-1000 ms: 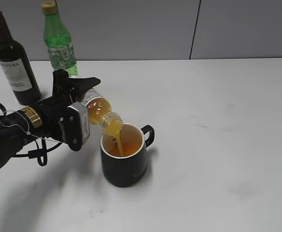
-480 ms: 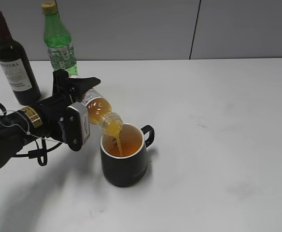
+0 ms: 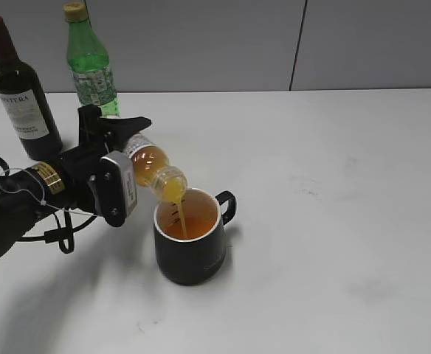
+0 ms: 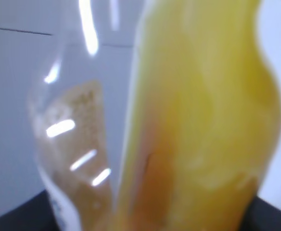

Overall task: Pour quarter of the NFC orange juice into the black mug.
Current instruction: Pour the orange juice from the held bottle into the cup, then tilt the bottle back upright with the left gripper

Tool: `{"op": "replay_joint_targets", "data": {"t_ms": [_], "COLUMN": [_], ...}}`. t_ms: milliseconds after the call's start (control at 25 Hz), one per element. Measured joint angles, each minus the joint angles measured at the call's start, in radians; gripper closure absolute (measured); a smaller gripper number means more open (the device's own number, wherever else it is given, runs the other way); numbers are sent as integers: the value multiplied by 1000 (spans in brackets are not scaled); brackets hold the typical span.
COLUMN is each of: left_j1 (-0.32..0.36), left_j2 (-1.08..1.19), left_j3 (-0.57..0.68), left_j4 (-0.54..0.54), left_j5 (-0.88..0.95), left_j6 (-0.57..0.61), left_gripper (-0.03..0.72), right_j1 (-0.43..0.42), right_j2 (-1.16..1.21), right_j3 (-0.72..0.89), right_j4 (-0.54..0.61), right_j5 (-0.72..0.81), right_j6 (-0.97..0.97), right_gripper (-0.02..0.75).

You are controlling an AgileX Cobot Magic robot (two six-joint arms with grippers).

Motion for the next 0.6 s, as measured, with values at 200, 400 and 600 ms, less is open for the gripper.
{"op": "replay_joint_targets", "data": {"t_ms": [200, 400, 600], "left_j1": [0, 0, 0], "left_j2": [0, 0, 18], "left_j3": [0, 0, -1], "left_j4": [1, 37, 52], "left_j5": [-1, -2, -8], "left_j6": [-122, -361, -708], "left_gripper": [219, 219, 219], "right_j1": [0, 0, 0], "right_j2": [0, 0, 0], "right_j3": [0, 0, 0], "right_j4": [0, 0, 0], "right_j5": [0, 0, 0], "right_j6": [0, 0, 0], "right_gripper": [143, 143, 143]}}
